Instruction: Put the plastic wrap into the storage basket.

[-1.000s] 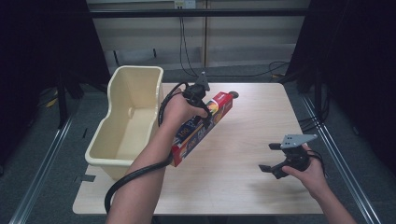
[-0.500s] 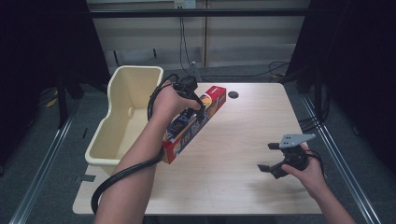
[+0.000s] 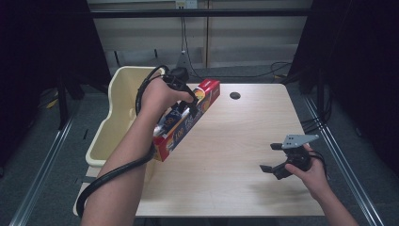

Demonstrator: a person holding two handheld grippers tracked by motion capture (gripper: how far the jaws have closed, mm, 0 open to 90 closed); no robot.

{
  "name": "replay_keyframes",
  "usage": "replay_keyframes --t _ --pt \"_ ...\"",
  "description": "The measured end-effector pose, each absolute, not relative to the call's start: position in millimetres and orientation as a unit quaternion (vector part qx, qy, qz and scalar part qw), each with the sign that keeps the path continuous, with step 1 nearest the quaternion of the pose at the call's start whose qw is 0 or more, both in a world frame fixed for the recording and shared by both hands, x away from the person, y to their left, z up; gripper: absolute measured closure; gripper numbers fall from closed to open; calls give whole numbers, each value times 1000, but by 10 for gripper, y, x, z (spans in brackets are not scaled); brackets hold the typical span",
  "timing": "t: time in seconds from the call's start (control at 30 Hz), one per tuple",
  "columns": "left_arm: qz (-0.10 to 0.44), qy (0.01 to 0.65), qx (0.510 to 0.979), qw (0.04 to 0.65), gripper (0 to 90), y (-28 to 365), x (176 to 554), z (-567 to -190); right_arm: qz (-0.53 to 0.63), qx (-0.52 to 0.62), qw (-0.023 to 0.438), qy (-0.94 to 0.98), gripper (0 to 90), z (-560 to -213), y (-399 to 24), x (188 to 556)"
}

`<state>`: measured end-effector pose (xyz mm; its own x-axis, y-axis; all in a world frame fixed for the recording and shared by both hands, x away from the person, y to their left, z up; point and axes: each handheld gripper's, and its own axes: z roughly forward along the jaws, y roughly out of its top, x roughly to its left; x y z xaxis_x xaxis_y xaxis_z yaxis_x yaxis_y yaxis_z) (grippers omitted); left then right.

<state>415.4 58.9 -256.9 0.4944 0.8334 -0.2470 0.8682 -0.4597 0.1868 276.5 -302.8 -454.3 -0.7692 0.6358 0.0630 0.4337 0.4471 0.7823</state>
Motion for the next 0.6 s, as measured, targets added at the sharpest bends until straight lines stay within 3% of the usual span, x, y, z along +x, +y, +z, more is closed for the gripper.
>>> replay_keyframes --t 0.6 --pt "-47 525 837 148 410 883 4106 -2250 420 319 122 841 27 -4539 -3021 2768"
